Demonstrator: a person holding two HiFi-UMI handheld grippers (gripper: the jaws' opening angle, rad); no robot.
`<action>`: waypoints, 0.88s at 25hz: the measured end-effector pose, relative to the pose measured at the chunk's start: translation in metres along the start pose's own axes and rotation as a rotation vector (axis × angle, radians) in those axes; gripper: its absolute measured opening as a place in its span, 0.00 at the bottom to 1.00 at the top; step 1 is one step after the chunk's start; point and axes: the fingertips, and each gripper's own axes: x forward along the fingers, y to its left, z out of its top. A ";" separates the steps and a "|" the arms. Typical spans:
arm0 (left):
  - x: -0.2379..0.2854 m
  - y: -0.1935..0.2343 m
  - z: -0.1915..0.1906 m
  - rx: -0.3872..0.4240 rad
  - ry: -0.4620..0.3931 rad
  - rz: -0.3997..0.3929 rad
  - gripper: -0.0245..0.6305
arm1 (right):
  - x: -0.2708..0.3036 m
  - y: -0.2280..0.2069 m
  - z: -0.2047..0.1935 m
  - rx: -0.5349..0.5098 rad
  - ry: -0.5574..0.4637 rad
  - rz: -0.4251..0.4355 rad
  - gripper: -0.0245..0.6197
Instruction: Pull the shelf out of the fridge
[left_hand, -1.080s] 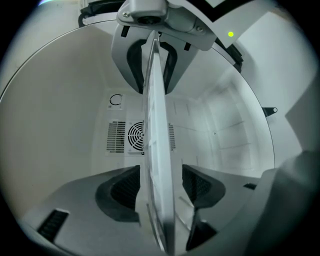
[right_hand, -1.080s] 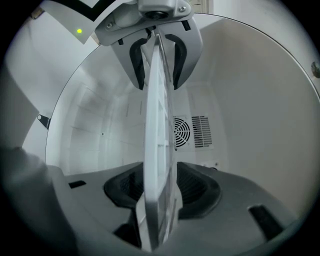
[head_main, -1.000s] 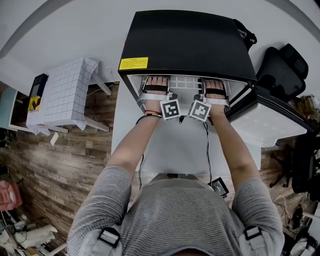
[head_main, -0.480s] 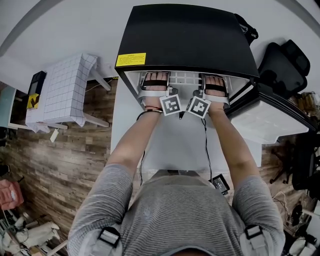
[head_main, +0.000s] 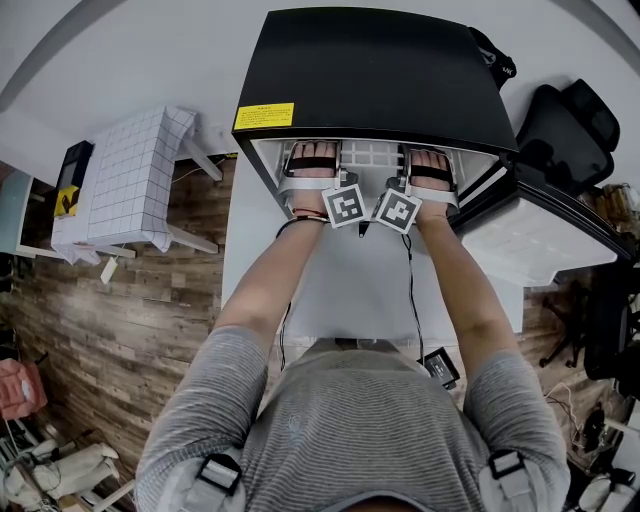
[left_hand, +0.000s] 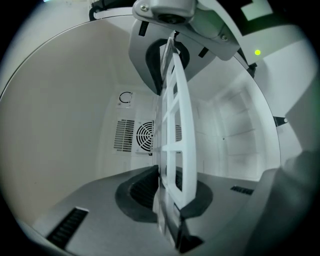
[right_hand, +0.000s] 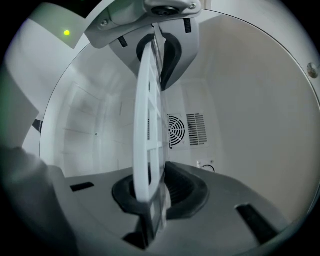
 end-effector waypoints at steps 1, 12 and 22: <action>0.000 -0.001 0.001 -0.010 -0.004 -0.005 0.11 | -0.001 0.001 0.002 0.016 -0.007 0.008 0.10; -0.012 -0.009 0.005 -0.061 -0.035 -0.045 0.11 | -0.010 0.003 -0.001 0.007 0.014 0.009 0.10; -0.033 -0.035 0.030 -0.268 -0.156 -0.179 0.11 | -0.026 0.010 -0.006 0.006 0.030 0.007 0.10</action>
